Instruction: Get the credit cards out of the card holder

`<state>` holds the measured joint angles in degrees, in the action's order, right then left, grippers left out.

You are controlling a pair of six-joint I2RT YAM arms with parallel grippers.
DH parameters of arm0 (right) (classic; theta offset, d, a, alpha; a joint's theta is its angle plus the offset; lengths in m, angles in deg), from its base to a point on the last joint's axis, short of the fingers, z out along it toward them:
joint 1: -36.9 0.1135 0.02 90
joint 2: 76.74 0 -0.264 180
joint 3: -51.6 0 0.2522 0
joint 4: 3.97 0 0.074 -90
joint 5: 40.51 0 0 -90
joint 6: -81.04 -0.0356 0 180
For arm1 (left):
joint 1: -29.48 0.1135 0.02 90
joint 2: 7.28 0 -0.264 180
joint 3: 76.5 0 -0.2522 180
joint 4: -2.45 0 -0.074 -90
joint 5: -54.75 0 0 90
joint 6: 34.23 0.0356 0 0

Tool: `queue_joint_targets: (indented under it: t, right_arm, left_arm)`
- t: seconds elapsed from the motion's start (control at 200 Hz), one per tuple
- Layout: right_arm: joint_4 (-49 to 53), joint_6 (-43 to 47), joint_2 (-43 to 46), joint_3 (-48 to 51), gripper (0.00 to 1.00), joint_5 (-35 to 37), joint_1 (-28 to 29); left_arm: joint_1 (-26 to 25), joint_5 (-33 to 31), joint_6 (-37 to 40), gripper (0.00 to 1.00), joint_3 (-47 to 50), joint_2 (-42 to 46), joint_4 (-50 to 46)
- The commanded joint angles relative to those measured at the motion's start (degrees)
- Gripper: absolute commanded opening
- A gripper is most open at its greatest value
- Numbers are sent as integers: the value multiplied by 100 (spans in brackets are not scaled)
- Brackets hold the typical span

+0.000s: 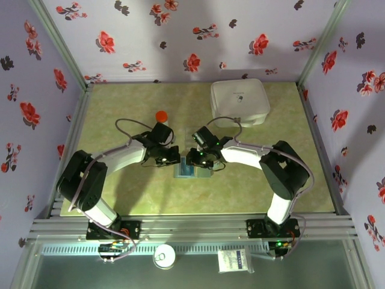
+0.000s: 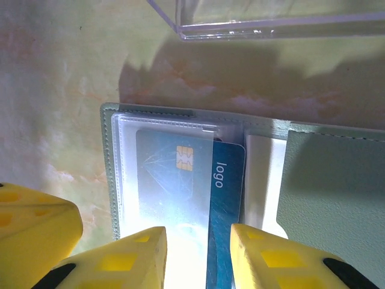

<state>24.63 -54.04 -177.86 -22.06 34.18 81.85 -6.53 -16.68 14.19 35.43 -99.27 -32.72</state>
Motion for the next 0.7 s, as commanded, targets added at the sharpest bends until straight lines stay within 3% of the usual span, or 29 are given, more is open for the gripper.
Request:
queue_joint_targets:
  t: [0.0,0.695]
  right_arm:
    - [-111,-43,77,77,34,-101,-4]
    - [-275,-116,-362,68,32,-410,-4]
  left_arm:
    - [-4,215,140,0,-103,-203,-12]
    - [4,120,247,0,104,-600,-67]
